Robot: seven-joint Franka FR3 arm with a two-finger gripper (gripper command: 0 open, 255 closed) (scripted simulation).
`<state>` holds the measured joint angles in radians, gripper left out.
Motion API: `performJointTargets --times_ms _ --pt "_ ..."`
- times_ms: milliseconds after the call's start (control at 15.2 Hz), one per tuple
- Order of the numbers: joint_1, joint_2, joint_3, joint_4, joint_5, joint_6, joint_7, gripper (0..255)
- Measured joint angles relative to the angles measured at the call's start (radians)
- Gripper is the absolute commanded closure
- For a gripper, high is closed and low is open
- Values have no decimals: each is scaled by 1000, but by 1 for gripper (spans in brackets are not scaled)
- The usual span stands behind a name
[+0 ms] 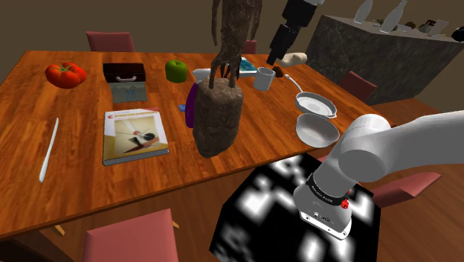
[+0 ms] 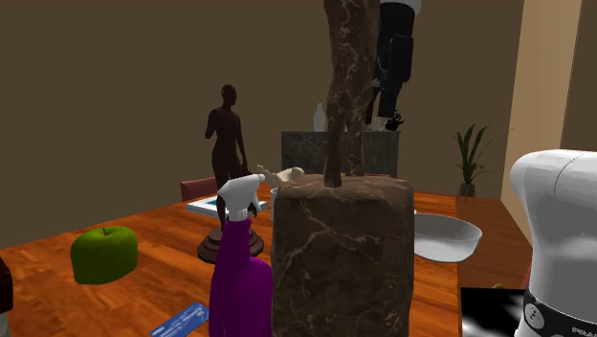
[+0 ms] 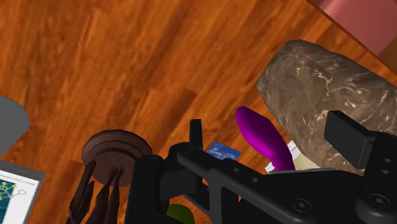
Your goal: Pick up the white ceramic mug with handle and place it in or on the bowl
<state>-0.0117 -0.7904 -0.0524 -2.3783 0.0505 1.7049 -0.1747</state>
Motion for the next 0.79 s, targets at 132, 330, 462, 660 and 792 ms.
performJointTargets --times_ms 132,330,462,660,792 --pt "-2 9 -7 -1 -5 8 -9 0" --pt "-18 58 -52 -6 -34 53 -61 0" --pt "-28 90 -82 -18 -52 92 -97 0" --pt "-41 170 -133 4 -76 143 -156 0" --pt "-45 229 -162 14 -86 187 -191 0"
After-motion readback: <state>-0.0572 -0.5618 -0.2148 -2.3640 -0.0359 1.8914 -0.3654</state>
